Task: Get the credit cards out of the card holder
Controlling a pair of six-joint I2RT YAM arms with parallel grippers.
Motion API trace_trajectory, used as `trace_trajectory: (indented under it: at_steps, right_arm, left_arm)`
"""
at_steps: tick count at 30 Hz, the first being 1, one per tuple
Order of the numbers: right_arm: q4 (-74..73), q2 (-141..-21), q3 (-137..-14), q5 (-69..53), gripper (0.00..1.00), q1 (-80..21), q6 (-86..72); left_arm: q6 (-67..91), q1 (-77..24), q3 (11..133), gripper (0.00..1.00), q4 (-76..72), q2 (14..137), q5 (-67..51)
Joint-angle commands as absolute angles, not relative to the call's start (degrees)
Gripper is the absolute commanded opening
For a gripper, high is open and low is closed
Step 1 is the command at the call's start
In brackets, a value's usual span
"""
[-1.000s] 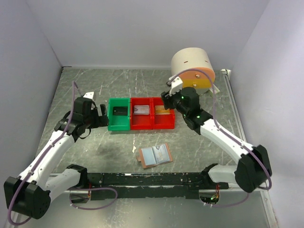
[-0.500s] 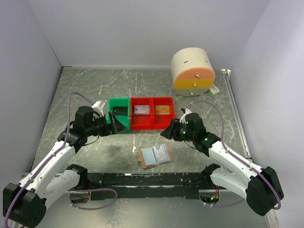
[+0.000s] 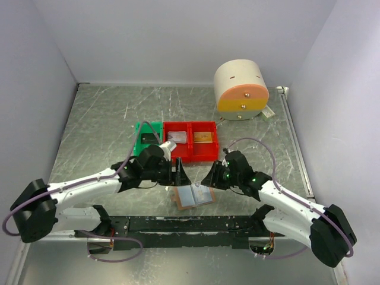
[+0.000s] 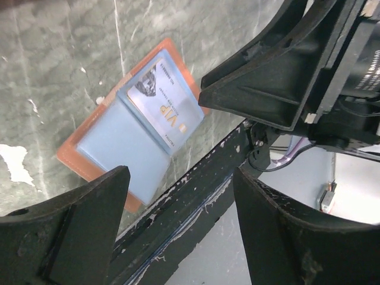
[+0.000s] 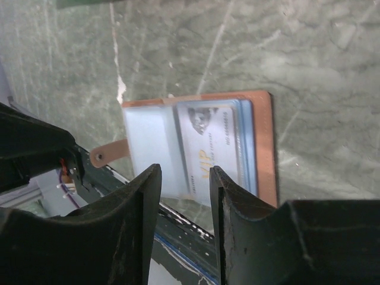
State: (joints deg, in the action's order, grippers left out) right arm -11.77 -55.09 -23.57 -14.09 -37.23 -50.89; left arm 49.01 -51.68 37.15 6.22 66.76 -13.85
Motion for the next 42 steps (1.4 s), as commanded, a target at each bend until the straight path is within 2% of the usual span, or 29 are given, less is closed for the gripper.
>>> trace_trajectory:
  at_steps: [1,6,9,16,19,26,35,38,42]
  right_arm:
    - [-13.93,-54.12,-21.79,-12.48,0.38,-37.64,-51.95]
    - [-13.11,-57.44,-21.66,-13.64,0.35,-37.69,-51.86]
    - [-11.19,-58.67,-21.59,-14.82,0.34,-37.74,-52.13]
    - [-7.93,-60.43,-19.35,-15.63,0.32,-37.85,-52.87]
    - [-7.87,-61.34,-18.01,-15.55,0.29,-37.81,-53.11]
    - [-7.31,-60.57,-15.56,-14.25,0.29,-37.87,-53.87]
    - [-7.20,-61.05,-14.41,-14.34,0.29,-37.88,-53.81]
    - [-6.92,-61.27,-14.25,-14.83,0.29,-37.90,-53.79]
    - [-6.92,-62.22,-14.28,-15.20,0.29,-37.93,-53.54]
  left_arm:
    - [52.61,-56.01,40.03,0.81,2.30,71.49,-7.67]
    - [54.93,-57.98,40.26,0.78,-0.92,76.90,-7.92]
    - [55.35,-58.91,41.46,0.69,-1.53,80.29,-8.63]
    - [56.75,-61.54,42.07,0.60,-3.41,85.68,-7.99]
    - [58.07,-61.99,40.95,0.58,-5.06,86.99,-6.83]
    - [60.63,-62.42,38.43,0.55,-6.26,88.11,-2.60]
    - [65.11,-62.77,34.82,0.45,-10.95,89.17,0.01]
    - [68.32,-63.02,31.67,0.38,-16.73,89.05,1.13]
    - [70.64,-63.02,27.95,0.34,-25.75,89.79,0.43]
